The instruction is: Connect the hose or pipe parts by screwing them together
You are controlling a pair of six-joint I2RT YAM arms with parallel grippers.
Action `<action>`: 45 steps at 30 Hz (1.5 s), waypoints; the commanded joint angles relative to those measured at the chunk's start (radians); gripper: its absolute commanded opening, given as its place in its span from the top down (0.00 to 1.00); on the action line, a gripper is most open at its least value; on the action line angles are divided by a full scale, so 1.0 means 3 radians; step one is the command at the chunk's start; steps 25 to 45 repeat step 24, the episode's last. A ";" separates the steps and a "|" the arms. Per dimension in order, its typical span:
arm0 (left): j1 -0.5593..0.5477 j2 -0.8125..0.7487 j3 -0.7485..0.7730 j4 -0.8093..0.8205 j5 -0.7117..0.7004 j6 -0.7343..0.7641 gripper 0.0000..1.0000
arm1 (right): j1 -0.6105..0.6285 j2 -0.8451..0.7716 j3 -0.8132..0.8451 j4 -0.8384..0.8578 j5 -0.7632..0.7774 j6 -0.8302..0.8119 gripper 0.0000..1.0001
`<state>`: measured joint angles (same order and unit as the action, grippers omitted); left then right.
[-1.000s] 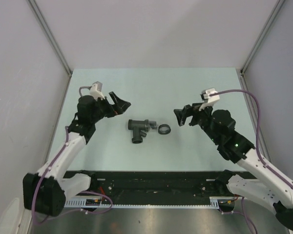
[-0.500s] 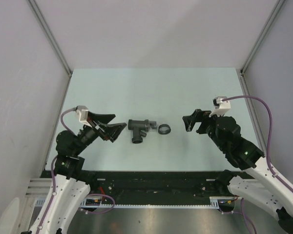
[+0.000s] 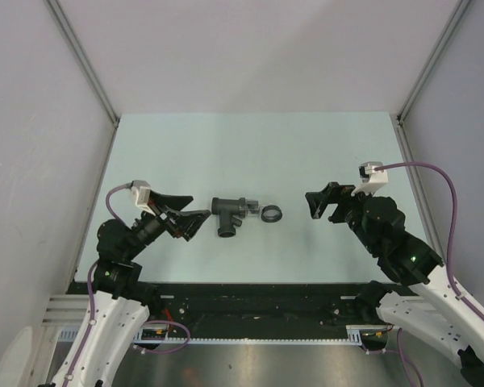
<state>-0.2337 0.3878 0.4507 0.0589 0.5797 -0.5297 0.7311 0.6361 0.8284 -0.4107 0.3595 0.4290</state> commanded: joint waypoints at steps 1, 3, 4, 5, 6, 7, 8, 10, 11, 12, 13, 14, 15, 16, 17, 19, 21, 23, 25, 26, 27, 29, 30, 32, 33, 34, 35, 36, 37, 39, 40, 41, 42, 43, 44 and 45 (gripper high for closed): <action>-0.0014 -0.0019 0.0037 0.0054 -0.0025 0.0053 0.00 | 0.0007 -0.0039 0.0000 0.0085 0.0049 -0.0019 0.00; -0.0019 -0.0019 0.0047 0.0054 -0.0025 0.0063 0.00 | 0.0007 -0.0034 0.0000 0.0085 0.0070 -0.0029 0.00; -0.0014 0.0001 0.0062 0.0054 -0.0030 0.0063 0.00 | 0.0002 -0.0039 0.0000 0.0080 0.0065 -0.0029 0.00; -0.0014 0.0006 0.0072 0.0054 -0.0025 0.0063 0.00 | 0.0007 -0.0034 0.0000 0.0075 0.0075 -0.0024 0.00; -0.0014 0.0016 0.0083 0.0054 -0.0025 0.0058 0.00 | 0.0007 -0.0019 0.0000 0.0070 0.0070 -0.0019 0.00; -0.0014 0.0027 0.0108 0.0054 -0.0025 0.0058 0.00 | 0.0007 -0.0014 0.0000 0.0065 0.0070 -0.0019 0.00; -0.0014 0.0022 0.0108 0.0054 -0.0020 0.0053 0.00 | 0.0007 -0.0009 0.0000 0.0070 0.0075 -0.0014 0.00; -0.0014 0.0022 0.0124 0.0054 -0.0010 0.0048 0.00 | 0.0007 0.0002 0.0000 0.0070 0.0095 -0.0003 0.00; -0.0014 0.0016 0.0124 0.0054 -0.0010 0.0048 0.00 | 0.0002 0.0002 -0.0005 0.0070 0.0100 0.0007 0.00; -0.0014 0.0021 0.0124 0.0054 -0.0015 0.0053 0.00 | 0.0007 0.0007 -0.0010 0.0070 0.0105 0.0007 0.00; -0.0014 0.0022 0.0129 0.0054 -0.0025 0.0058 0.00 | 0.0007 0.0002 -0.0005 0.0070 0.0110 -0.0003 0.00; -0.0014 0.0027 0.0124 0.0054 -0.0015 0.0063 0.00 | 0.0007 0.0007 -0.0015 0.0065 0.0111 -0.0003 0.00; -0.0014 0.0027 0.0129 0.0054 -0.0020 0.0063 0.00 | 0.0007 0.0007 -0.0015 0.0070 0.0116 -0.0008 0.00; -0.0014 0.0027 0.0134 0.0054 -0.0015 0.0063 0.00 | 0.0007 0.0002 -0.0015 0.0065 0.0100 -0.0008 0.00; -0.0014 0.0032 0.0139 0.0054 -0.0015 0.0053 0.00 | 0.0007 0.0002 -0.0015 0.0070 0.0095 -0.0013 0.00; -0.0014 0.0042 0.0159 0.0054 -0.0015 0.0048 0.00 | 0.0007 -0.0009 -0.0015 0.0070 0.0080 -0.0029 0.00; -0.0014 0.0057 0.0175 0.0054 -0.0015 0.0053 0.00 | 0.0007 -0.0009 -0.0010 0.0070 0.0100 -0.0044 0.00; -0.0019 0.0062 0.0190 0.0054 -0.0015 0.0063 0.00 | 0.0002 -0.0003 -0.0015 0.0070 0.0126 -0.0034 0.00; -0.0019 0.0062 0.0190 0.0054 -0.0020 0.0063 0.00 | 0.0007 0.0002 -0.0015 0.0070 0.0131 -0.0024 0.00; -0.0019 0.0062 0.0190 0.0054 -0.0020 0.0063 0.00 | 0.0007 0.0002 -0.0015 0.0070 0.0131 -0.0024 0.00; -0.0019 0.0062 0.0190 0.0054 -0.0020 0.0063 0.00 | 0.0007 0.0002 -0.0015 0.0070 0.0131 -0.0024 0.00; -0.0019 0.0062 0.0190 0.0054 -0.0020 0.0063 0.00 | 0.0007 0.0002 -0.0015 0.0070 0.0131 -0.0024 0.00; -0.0019 0.0062 0.0190 0.0054 -0.0020 0.0063 0.00 | 0.0007 0.0002 -0.0015 0.0070 0.0131 -0.0024 0.00; -0.0019 0.0062 0.0190 0.0054 -0.0020 0.0063 0.00 | 0.0007 0.0002 -0.0015 0.0070 0.0131 -0.0024 0.00; -0.0019 0.0062 0.0190 0.0054 -0.0020 0.0063 0.00 | 0.0007 0.0002 -0.0015 0.0070 0.0131 -0.0024 0.00; -0.0019 0.0062 0.0190 0.0054 -0.0020 0.0063 0.00 | 0.0007 0.0002 -0.0015 0.0070 0.0131 -0.0024 0.00; -0.0019 0.0062 0.0190 0.0054 -0.0020 0.0063 0.00 | 0.0007 0.0002 -0.0015 0.0070 0.0131 -0.0024 0.00; -0.0019 0.0062 0.0190 0.0054 -0.0020 0.0063 0.00 | 0.0007 0.0002 -0.0015 0.0070 0.0131 -0.0024 0.00; -0.0019 0.0062 0.0190 0.0054 -0.0020 0.0063 0.00 | 0.0007 0.0002 -0.0015 0.0070 0.0131 -0.0024 0.00; -0.0019 0.0062 0.0190 0.0054 -0.0020 0.0063 0.00 | 0.0007 0.0002 -0.0015 0.0070 0.0131 -0.0024 0.00; -0.0019 0.0062 0.0190 0.0054 -0.0020 0.0063 0.00 | 0.0007 0.0002 -0.0015 0.0070 0.0131 -0.0024 0.00; -0.0019 0.0062 0.0190 0.0054 -0.0020 0.0063 0.00 | 0.0007 0.0002 -0.0015 0.0070 0.0131 -0.0024 0.00; -0.0019 0.0062 0.0190 0.0054 -0.0020 0.0063 0.00 | 0.0007 0.0002 -0.0015 0.0070 0.0131 -0.0024 0.00; -0.0019 0.0062 0.0190 0.0054 -0.0020 0.0063 0.00 | 0.0007 0.0002 -0.0015 0.0070 0.0131 -0.0024 0.00; -0.0019 0.0062 0.0190 0.0054 -0.0020 0.0063 0.00 | 0.0007 0.0002 -0.0015 0.0070 0.0131 -0.0024 0.00; -0.0019 0.0062 0.0190 0.0054 -0.0020 0.0063 0.00 | 0.0007 0.0002 -0.0015 0.0070 0.0131 -0.0024 0.00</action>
